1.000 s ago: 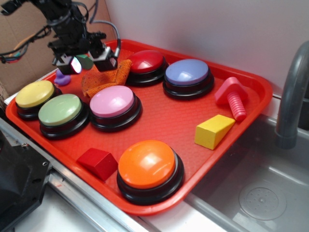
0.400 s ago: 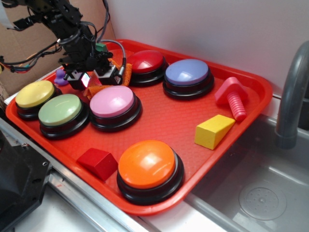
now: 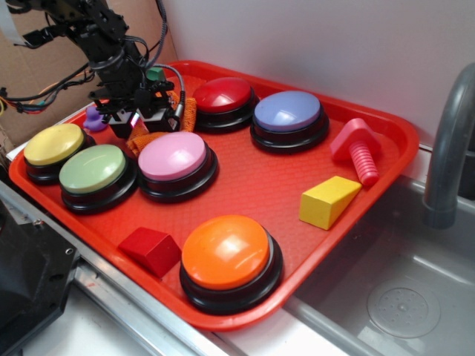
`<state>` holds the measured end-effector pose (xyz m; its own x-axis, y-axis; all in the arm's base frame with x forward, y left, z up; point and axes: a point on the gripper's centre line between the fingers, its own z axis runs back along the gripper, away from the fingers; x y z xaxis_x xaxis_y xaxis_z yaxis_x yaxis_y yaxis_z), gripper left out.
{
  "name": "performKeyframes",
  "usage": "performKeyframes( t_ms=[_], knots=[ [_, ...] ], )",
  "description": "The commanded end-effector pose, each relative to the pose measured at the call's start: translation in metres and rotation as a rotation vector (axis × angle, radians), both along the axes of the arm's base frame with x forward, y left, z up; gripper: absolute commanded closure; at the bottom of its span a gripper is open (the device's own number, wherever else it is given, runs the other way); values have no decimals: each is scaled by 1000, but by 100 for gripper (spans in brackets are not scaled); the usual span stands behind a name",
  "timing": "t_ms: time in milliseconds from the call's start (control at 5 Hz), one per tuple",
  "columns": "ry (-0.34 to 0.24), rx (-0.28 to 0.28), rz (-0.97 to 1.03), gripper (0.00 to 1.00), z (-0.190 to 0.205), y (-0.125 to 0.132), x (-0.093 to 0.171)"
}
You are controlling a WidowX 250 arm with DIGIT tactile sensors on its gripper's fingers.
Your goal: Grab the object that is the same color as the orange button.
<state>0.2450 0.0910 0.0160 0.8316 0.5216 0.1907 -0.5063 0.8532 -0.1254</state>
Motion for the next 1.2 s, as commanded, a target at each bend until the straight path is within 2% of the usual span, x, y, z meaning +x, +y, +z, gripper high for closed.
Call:
performKeyframes(
  t_ms=[0,200,400,600,800,1000],
  knots=[
    [-53,8,-36,100,57,-6,4],
    [-26,28,-53,100,102,-18,4],
    [-2,6,-115,100,130,-27,1],
    [32,2,-233,100,159,-48,-2],
    [53,6,-330,100,175,-72,-7],
    [57,-12,-415,100,183,-89,-17]
  ],
)
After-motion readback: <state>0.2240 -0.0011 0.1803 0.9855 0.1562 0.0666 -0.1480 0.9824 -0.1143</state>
